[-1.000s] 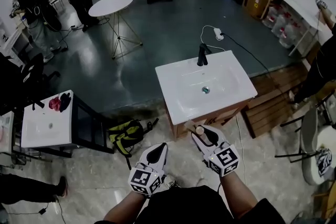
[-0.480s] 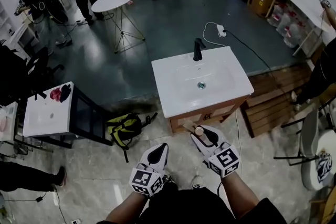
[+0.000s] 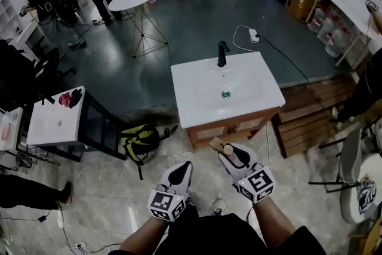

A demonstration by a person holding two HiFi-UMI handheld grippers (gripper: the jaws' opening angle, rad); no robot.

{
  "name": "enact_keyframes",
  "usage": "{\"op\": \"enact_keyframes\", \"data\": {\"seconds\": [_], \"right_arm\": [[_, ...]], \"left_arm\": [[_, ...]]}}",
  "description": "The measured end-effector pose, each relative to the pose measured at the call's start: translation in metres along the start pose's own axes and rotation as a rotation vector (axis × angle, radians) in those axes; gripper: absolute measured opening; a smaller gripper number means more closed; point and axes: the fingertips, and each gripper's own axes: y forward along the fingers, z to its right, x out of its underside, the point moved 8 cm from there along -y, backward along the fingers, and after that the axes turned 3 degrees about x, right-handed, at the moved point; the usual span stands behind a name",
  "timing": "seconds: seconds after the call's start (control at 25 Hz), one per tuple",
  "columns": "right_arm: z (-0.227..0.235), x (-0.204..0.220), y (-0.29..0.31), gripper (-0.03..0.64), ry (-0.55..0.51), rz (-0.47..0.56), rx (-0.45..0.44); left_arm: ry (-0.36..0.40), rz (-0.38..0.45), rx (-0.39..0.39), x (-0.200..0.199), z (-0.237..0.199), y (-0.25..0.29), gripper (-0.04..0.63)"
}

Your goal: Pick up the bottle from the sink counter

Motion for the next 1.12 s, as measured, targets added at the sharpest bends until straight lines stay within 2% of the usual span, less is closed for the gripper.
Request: {"op": "enact_keyframes", "data": {"seconds": [0.64, 1.12], "right_arm": [[0.005, 0.012, -0.046, 0.141, -0.005, 0.009, -0.039], [0.006, 0.014, -0.051, 0.141, -0.007, 0.020, -0.061]], "left_arm": [[-0.007, 0.011, -0.038, 0.018, 0.053, -0.005, 0.003], [0.008, 0.021, -0.065, 0.017, 0.064, -0.009, 0.003]]}}
